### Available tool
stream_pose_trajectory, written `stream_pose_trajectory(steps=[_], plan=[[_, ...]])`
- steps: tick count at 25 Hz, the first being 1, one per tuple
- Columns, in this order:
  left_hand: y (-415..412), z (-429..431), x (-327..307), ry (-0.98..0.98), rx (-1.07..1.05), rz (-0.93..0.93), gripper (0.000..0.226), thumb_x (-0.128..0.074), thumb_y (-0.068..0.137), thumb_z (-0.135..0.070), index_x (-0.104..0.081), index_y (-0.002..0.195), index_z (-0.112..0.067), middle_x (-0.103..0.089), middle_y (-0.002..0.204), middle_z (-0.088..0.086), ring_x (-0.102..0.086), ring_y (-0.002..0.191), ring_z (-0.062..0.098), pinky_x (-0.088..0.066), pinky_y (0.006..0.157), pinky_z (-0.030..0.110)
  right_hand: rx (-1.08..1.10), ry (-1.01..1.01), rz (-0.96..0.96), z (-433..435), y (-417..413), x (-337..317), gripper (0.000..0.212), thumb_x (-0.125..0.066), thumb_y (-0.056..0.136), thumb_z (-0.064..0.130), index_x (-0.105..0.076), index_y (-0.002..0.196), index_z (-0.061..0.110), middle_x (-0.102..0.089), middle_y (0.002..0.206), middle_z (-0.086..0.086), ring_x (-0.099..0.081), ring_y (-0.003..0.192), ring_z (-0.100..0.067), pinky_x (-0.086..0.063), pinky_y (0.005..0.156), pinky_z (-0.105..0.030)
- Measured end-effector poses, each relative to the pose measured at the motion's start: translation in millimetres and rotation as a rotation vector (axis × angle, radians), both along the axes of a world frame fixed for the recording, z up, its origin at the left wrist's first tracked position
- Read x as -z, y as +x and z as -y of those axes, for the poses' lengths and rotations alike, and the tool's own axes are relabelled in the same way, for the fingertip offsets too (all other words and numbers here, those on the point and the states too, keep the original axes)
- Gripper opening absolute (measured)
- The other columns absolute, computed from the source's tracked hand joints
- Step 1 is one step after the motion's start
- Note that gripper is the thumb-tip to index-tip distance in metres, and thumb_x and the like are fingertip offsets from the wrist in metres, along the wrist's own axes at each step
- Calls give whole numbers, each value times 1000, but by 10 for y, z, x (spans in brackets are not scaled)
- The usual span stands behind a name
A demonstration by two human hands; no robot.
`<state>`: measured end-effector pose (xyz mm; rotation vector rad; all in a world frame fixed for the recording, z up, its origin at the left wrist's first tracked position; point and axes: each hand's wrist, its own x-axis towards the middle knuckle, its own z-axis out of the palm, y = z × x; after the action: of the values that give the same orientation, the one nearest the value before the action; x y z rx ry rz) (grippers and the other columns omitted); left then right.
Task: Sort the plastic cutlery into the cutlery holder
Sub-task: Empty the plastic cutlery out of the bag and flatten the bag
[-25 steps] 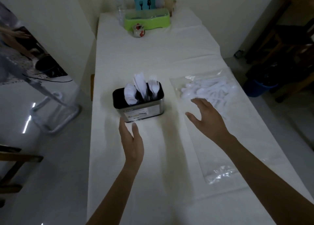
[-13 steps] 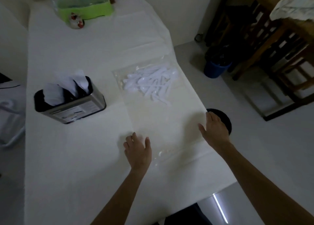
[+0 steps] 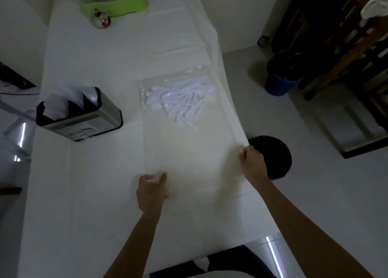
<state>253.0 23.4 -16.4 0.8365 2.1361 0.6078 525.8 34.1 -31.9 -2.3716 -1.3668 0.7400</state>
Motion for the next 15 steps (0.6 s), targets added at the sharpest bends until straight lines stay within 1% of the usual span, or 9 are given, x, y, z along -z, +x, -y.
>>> stream_pose_trajectory(steps=[2,3,4,5,8,9,11,13,15], plan=[[-165,69,26,88,-189,129,39,-71,80,-39,-59,96,-5,-66,66,10,-60,41,21,-49,42,28,19,18,-61,51,-22,37,20,-48,95,13,-57,98,-5,-66,90,-22,-63,86,-37,-46,70,-35],[-243,112,31,140,-297,192,37,-69,82,-38,-60,92,-4,-66,65,12,-58,36,20,-44,35,23,31,40,-83,101,-54,46,18,-50,94,12,-58,97,-4,-67,88,-22,-64,84,-36,-46,70,-36],[-304,149,27,187,-411,255,37,-65,86,-39,-59,91,-3,-65,65,14,-57,34,18,-42,32,21,41,63,-108,156,-98,46,16,-52,93,11,-59,96,-4,-68,86,-21,-64,82,-35,-48,71,-37],[-365,198,27,221,-529,321,38,-59,89,-41,-58,92,-3,-65,67,15,-58,34,17,-44,33,22,41,79,-141,215,-167,43,14,-53,92,10,-60,94,-3,-68,84,-20,-64,78,-33,-49,71,-37],[-435,341,6,260,-782,467,43,-45,95,-45,-52,104,-4,-66,72,15,-63,40,17,-51,43,27,11,74,-258,431,-483,-20,7,-57,89,8,-58,87,2,-62,72,-9,-58,67,-24,-49,66,-38],[-428,377,-1,267,-820,480,45,-43,96,-46,-52,108,-4,-66,72,14,-64,42,17,-52,45,28,-16,67,-301,510,-627,-46,6,-58,88,8,-57,83,5,-60,69,-5,-56,64,-21,-49,64,-36],[-404,435,-24,277,-842,457,45,-44,96,-45,-49,112,-4,-65,72,10,-61,40,14,-52,43,27,-105,49,-385,660,-947,-89,13,-61,86,7,-54,75,12,-60,64,-2,-56,58,-17,-48,59,-32],[-396,444,-59,272,-815,339,34,-47,96,-39,-47,110,-7,-60,73,6,-57,41,10,-47,36,21,-234,8,-453,776,-1242,-116,20,-61,84,8,-51,69,16,-60,60,-3,-55,53,-15,-46,53,-29],[-438,435,-85,283,-746,226,27,-48,97,-29,-47,111,-6,-60,78,7,-55,40,10,-41,30,17,-388,-34,-425,827,-1463,-146,19,-60,85,13,-51,68,16,-59,61,-3,-55,54,-15,-44,51,-28]])
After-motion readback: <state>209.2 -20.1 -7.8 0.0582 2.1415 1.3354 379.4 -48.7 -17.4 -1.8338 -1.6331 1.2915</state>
